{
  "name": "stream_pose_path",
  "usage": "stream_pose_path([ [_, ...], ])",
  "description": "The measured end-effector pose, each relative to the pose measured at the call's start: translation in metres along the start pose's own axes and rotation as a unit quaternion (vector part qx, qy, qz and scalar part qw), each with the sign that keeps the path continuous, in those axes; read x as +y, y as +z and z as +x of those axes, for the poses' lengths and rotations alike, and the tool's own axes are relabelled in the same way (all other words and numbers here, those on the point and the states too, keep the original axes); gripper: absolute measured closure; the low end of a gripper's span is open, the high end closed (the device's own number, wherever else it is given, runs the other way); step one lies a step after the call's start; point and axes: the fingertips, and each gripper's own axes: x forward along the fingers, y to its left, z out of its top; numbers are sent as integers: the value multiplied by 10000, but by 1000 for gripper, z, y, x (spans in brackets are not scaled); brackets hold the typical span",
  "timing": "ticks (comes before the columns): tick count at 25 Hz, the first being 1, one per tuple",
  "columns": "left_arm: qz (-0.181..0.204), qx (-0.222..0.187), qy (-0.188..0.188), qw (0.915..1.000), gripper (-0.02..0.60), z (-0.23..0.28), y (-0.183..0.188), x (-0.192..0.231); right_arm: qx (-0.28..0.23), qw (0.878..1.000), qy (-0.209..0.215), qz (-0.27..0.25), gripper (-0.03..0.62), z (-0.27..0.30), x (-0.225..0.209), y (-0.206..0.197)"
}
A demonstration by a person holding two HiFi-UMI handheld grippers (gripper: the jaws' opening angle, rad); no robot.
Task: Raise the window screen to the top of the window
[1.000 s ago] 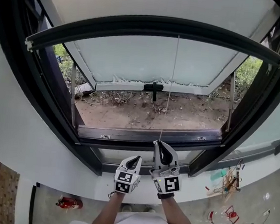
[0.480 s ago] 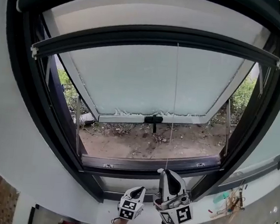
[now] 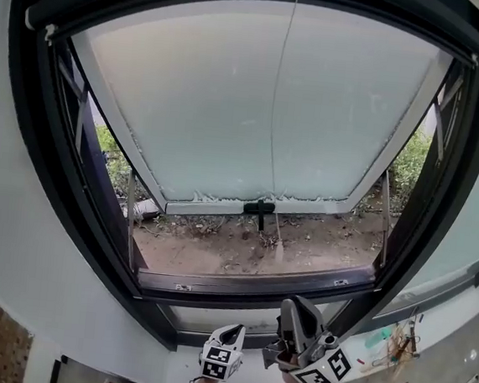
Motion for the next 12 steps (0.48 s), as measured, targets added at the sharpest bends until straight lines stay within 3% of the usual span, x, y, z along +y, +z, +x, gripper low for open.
stream_pose_path([
  [3, -23, -106, 4, 9999, 579, -3, 6, 1, 965, 9926, -285, -675, 591, -6, -16, -49],
  [7, -109, -467, 13, 9988, 580, -13, 30, 5, 2574, 9470, -547, -1844, 591, -27, -39, -120],
  [9, -108, -613, 57, 9980, 578, -18, 41, 8, 2961, 9336, -651, -1910, 591, -40, -50, -141],
  [12, -92, -862, 126, 9962, 578, -29, 61, 7, 3175, 9318, -801, -1565, 591, -57, -62, -154],
])
